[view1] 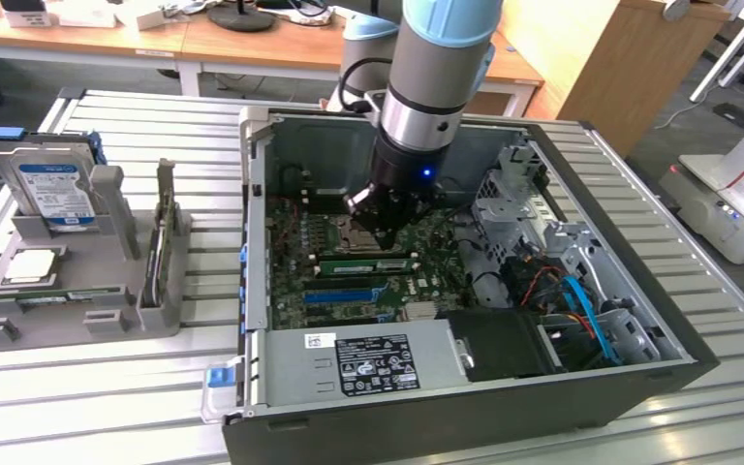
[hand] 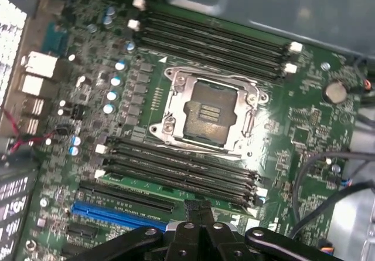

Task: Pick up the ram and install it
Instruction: 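Press down the ram until it locks into place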

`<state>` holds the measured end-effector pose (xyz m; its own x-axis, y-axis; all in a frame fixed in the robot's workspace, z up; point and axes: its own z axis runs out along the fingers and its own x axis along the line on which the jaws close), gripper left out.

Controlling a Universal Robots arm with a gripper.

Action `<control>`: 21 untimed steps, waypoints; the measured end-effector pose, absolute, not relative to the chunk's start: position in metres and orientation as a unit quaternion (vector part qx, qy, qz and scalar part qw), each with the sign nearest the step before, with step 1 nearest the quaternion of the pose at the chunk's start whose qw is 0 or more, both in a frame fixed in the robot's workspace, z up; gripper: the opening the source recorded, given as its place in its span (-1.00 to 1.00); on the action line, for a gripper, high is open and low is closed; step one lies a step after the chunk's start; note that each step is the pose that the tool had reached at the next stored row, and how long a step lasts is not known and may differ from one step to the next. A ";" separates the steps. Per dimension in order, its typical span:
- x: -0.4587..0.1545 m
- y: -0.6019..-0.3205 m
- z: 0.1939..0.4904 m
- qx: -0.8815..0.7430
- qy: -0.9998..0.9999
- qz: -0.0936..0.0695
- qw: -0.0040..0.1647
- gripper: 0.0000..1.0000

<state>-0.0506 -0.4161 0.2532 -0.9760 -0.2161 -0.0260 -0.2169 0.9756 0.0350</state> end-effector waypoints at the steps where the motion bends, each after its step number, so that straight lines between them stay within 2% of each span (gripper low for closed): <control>1: -0.051 -0.416 0.253 -0.104 0.994 0.019 0.011 -0.79; 9: -0.051 -0.416 0.253 -0.095 0.995 0.019 0.011 -0.79; 16: -0.050 -0.416 0.254 -0.090 0.996 0.020 -0.005 -0.79; 21: -0.050 -0.416 0.254 -0.077 0.997 0.021 -0.009 -0.79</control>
<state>-0.0502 -0.4162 0.2541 -0.9880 -0.1540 0.0141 -0.1533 0.9873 0.0423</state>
